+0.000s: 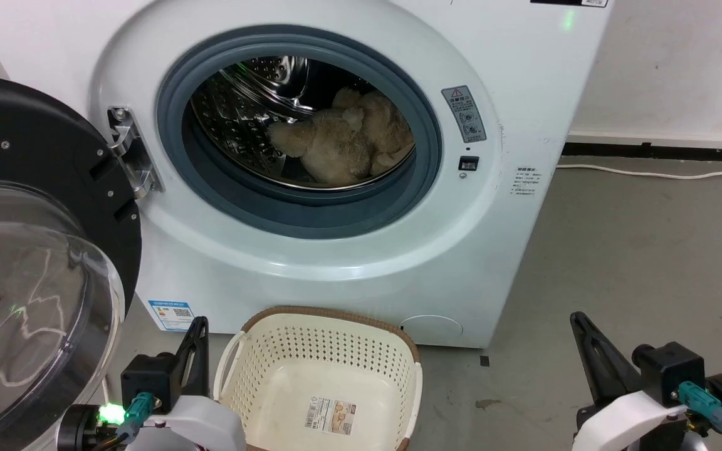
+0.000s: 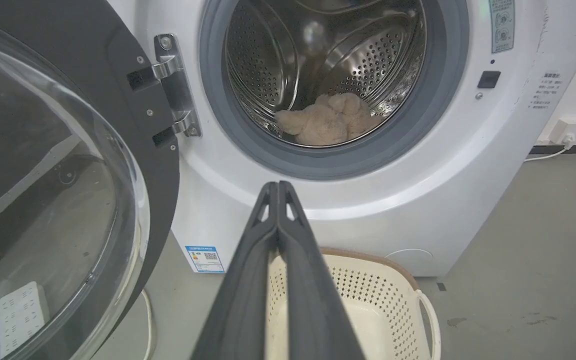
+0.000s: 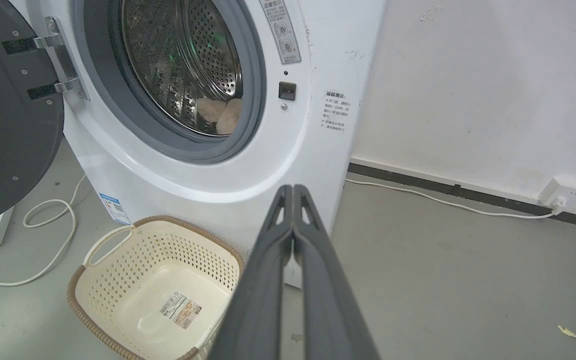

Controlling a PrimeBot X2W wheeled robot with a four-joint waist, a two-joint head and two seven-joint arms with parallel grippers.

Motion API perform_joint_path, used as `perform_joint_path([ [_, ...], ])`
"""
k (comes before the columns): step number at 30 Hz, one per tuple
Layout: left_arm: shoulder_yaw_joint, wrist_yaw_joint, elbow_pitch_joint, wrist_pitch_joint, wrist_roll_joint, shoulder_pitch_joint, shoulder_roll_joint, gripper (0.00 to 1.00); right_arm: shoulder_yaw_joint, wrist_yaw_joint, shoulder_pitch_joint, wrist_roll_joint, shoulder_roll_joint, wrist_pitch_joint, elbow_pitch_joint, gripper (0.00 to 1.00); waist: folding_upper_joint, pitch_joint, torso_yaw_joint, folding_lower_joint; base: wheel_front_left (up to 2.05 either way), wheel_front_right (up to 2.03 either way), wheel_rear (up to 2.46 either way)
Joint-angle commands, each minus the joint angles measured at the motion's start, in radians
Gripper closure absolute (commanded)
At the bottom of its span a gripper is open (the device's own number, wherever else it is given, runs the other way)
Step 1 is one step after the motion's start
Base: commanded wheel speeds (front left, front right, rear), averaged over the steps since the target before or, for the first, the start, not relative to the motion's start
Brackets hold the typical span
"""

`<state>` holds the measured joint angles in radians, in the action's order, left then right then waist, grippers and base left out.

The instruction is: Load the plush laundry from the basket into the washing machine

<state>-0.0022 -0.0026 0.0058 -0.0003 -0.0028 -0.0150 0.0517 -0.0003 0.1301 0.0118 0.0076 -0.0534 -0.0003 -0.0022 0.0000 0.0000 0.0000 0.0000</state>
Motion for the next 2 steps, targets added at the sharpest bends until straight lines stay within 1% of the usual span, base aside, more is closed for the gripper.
perform_joint_path([
  [1, 0.002, 0.003, -0.006, 0.0, 0.003, 0.015, -0.001, 1.0, 0.0, 0.001, -0.012, -0.008, 0.003, 0.0, 0.002, 1.0, 0.0, 0.0, 0.0, 0.0, 0.0, 0.0, 0.0],
  [2, 0.002, 0.003, -0.006, 0.0, 0.003, 0.015, -0.001, 1.0, 0.0, 0.001, -0.012, -0.008, 0.003, 0.0, 0.002, 1.0, 0.0, 0.0, 0.0, 0.0, 0.0, 0.0, 0.0],
])
